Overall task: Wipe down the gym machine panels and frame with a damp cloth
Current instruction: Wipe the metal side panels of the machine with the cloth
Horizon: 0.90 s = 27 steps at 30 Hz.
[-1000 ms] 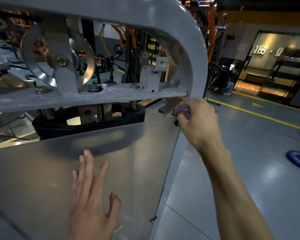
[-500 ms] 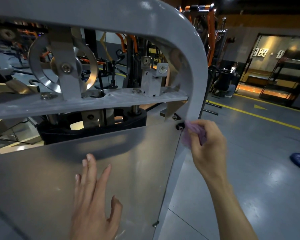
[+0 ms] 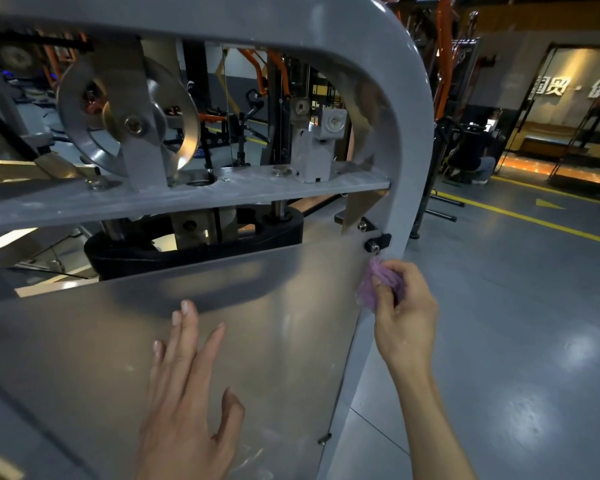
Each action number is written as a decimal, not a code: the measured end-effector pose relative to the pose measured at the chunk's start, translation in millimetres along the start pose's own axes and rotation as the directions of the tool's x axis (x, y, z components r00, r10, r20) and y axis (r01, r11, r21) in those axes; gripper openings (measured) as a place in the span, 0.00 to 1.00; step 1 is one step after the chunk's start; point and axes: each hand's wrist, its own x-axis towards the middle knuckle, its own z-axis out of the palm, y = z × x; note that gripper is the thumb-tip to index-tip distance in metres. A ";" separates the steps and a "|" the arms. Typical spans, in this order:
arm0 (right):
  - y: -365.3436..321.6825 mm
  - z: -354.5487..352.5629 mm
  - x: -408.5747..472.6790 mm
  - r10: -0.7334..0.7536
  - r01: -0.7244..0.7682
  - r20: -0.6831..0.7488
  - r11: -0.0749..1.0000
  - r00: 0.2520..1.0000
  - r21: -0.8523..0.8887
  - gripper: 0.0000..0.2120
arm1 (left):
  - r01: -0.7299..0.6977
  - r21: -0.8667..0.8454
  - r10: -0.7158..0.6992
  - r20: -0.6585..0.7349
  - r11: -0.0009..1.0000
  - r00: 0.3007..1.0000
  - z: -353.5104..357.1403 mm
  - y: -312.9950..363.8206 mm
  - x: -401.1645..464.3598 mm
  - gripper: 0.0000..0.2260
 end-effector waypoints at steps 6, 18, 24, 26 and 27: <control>-1.4 -0.4 -3.6 -0.096 0.095 -0.029 0.995 0.995 -0.031 0.12 | 0.001 0.005 -0.002 0.023 1.000 1.000 -0.5 2.8 0.0 0.32; -12.6 14.1 -15.4 -0.156 0.156 0.016 0.988 0.988 -0.016 0.08 | 0.020 -0.026 -0.018 0.063 0.999 0.998 -9.7 5.8 -9.9 0.30; -9.9 18.2 -12.6 -0.026 0.029 -0.110 0.999 0.994 0.021 0.10 | 0.051 -0.065 -0.048 0.049 0.997 0.998 -14.8 -4.4 -29.3 0.27; -17.2 33.1 -26.5 -0.059 0.062 -0.088 0.998 0.994 0.032 0.07 | 0.066 -0.067 -0.064 0.032 0.996 0.997 -18.3 -8.6 -34.4 0.26; -20.9 39.6 -33.6 -0.089 0.090 -0.052 0.996 0.995 0.022 0.07 | 0.069 -0.062 -0.068 0.026 0.996 0.997 -19.5 -11.1 -36.7 0.26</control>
